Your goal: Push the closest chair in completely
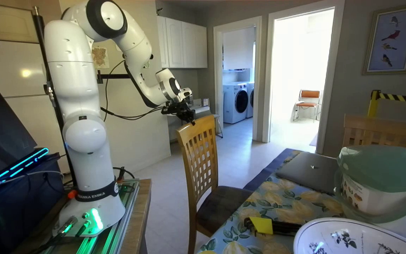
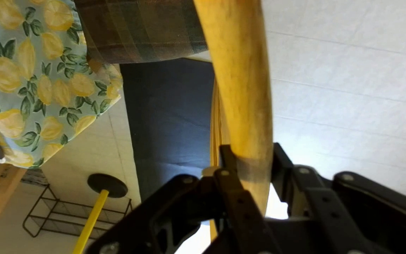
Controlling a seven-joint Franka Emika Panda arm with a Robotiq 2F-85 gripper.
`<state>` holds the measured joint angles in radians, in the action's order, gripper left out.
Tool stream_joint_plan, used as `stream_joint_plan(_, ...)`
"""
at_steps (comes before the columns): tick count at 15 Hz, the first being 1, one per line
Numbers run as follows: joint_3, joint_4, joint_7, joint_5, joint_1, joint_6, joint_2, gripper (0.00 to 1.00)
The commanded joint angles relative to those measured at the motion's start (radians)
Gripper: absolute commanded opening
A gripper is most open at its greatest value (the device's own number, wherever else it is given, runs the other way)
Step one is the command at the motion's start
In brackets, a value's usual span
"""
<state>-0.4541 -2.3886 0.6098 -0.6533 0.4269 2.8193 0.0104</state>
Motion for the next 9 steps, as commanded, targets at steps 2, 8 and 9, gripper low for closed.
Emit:
stream_joint_plan(2,0.052,0.021,0.048,0.018,-0.042,-0.043,0.036,0.07)
stream_joint_plan(8,0.108,0.021,0.047,0.013,-0.066,-0.017,0.042,0.07)
stream_joint_plan(9,0.117,0.02,0.046,0.015,-0.069,-0.015,0.043,0.07)
